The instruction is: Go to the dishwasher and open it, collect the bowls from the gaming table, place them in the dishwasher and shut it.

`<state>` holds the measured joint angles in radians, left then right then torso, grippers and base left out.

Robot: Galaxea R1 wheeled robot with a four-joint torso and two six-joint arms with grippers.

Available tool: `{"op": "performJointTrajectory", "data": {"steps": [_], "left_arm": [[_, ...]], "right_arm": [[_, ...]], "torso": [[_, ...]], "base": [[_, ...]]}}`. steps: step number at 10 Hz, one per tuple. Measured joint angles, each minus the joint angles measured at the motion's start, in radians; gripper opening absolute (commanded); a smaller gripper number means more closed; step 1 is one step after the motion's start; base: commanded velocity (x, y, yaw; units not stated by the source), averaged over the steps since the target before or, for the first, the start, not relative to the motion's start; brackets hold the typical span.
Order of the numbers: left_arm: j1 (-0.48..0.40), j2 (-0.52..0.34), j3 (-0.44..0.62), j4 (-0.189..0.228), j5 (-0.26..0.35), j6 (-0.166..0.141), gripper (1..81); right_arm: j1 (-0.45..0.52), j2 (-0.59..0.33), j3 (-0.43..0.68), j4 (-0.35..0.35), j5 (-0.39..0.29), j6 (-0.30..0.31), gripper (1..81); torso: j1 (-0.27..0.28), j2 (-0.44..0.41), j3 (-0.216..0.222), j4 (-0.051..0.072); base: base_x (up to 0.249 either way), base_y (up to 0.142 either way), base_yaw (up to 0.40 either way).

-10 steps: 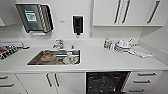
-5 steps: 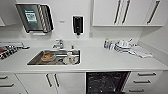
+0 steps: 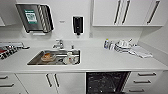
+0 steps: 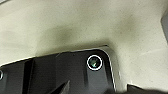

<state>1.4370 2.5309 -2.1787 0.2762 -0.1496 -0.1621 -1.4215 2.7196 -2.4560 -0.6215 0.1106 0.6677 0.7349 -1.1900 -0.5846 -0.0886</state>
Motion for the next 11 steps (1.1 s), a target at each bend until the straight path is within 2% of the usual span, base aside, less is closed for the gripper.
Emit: {"op": "performJointTrajectory", "data": {"steps": [2, 5, 6, 7, 8, 9, 11], "left_arm": [[0.013, 0.091, -0.14, -0.018, -0.003, -0.021, 81.1], [0.055, 0.225, -0.266, -0.033, -0.006, -0.03, 81.1], [0.063, 0.246, -0.303, -0.04, -0.001, -0.036, 81.1], [0.068, 0.258, -0.326, -0.049, 0.01, -0.041, 81.1], [0.068, 0.263, -0.331, -0.055, 0.018, -0.044, 81.1], [0.069, 0.268, -0.331, -0.055, 0.02, -0.043, 81.1], [0.068, 0.284, -0.333, -0.054, 0.02, -0.042, 81.1]], "right_arm": [[-0.021, 0.073, -0.079, -0.03, -0.001, -0.002, 81.1], [-0.048, 0.179, -0.233, -0.039, -0.001, -0.002, 81.1], [-0.065, 0.212, -0.277, -0.038, -0.001, -0.01, 81.1], [-0.092, 0.244, -0.299, -0.026, -0.005, -0.049, 81.1], [-0.122, 0.274, -0.304, 0.024, -0.014, -0.132, 81.1], [-0.136, 0.294, -0.304, 0.127, -0.038, -0.274, 81.1], [-0.122, 0.293, -0.316, 0.335, -0.05, -0.513, 81.1]], "torso": [[0.0, 0.0, 0.0, 0.0], [0.0, 0.0, 0.0, 0.0], [0.0, 0.0, 0.0, 0.0], [0.0, 0.0, 0.0, 0.0], [0.0, 0.0, 0.0, 0.0], [0.0, 0.0, 0.0, 0.0], [0.0, 0.0, 0.0, 0.0]], "base": [[0.0, 0.0, 0.0], [0.0, 0.0, 0.0], [0.0, 0.0, 0.0], [0.0, 0.0, 0.0], [0.0, 0.0, 0.0], [0.0, 0.0, 0.0], [0.0, 0.0, 0.0]]}}
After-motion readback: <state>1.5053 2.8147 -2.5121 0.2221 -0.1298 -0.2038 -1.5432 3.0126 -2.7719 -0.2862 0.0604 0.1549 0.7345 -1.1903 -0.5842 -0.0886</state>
